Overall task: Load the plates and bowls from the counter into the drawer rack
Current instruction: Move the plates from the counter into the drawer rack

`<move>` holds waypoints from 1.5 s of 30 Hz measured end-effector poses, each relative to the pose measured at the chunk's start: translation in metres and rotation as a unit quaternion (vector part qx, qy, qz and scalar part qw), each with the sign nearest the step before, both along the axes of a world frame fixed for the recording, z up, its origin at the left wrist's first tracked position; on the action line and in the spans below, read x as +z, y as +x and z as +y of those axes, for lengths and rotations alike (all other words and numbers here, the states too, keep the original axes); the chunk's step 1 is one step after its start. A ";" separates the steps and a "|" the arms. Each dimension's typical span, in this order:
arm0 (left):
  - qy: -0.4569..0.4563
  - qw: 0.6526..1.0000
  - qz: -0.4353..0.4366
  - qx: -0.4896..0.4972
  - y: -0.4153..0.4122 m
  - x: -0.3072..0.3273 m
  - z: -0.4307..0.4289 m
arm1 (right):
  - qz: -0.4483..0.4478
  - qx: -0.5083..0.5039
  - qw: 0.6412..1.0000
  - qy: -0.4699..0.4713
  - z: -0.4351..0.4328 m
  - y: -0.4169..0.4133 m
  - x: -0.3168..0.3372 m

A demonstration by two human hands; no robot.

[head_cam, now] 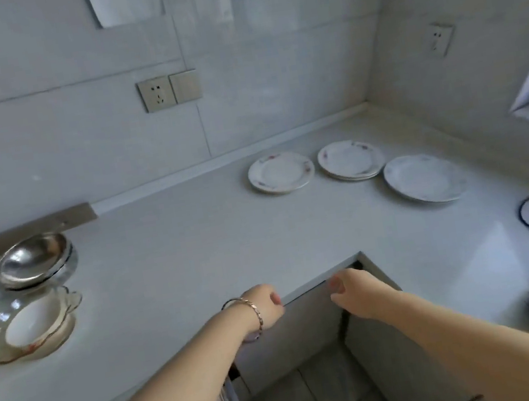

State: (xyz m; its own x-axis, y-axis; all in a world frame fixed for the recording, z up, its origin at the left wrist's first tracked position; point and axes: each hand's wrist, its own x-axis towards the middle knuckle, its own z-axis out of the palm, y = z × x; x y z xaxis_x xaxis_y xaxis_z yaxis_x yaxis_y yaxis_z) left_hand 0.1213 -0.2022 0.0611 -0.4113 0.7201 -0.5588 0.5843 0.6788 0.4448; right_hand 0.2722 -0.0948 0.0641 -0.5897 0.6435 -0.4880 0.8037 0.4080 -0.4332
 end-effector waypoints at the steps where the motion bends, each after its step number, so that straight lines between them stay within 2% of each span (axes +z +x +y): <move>1: 0.014 1.000 0.002 0.016 0.006 0.008 0.017 | 0.003 0.000 1.000 0.007 0.017 0.008 0.009; 8: 0.083 0.992 -0.002 0.094 0.019 0.052 0.104 | 0.021 -0.002 0.998 0.067 0.120 0.024 0.060; 13: 0.096 0.989 0.005 0.111 0.003 0.059 0.150 | 0.025 -0.020 0.996 0.078 0.179 0.011 0.064; 20: 0.078 0.985 0.022 0.154 -0.079 0.020 0.228 | 0.013 -0.044 0.998 0.049 0.260 -0.051 0.033; 28: 0.082 0.964 -0.032 0.252 -0.209 -0.056 0.332 | -0.004 -0.131 0.991 -0.025 0.356 -0.178 -0.040; 32: 0.081 0.943 -0.072 0.316 -0.264 -0.101 0.377 | 0.032 -0.241 0.966 -0.089 0.396 -0.233 -0.085; 37: 0.062 0.904 -0.154 0.395 -0.296 -0.136 0.406 | 0.108 -0.380 0.904 -0.166 0.418 -0.271 -0.124; 40: 0.069 0.898 -0.161 0.405 -0.301 -0.142 0.409 | 0.123 -0.407 0.884 -0.195 0.422 -0.275 -0.128; 45: 0.051 0.910 -0.132 0.389 -0.292 -0.137 0.400 | 0.129 -0.400 0.888 -0.188 0.409 -0.257 -0.119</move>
State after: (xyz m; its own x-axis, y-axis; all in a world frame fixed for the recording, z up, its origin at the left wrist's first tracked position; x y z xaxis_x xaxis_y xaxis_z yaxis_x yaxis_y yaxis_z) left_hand -0.1707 0.1980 -0.0755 -0.6799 0.3225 -0.6585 -0.1913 0.7890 0.5839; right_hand 0.0149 0.3138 -0.0547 -0.1410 0.7273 -0.6717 0.6263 -0.4599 -0.6295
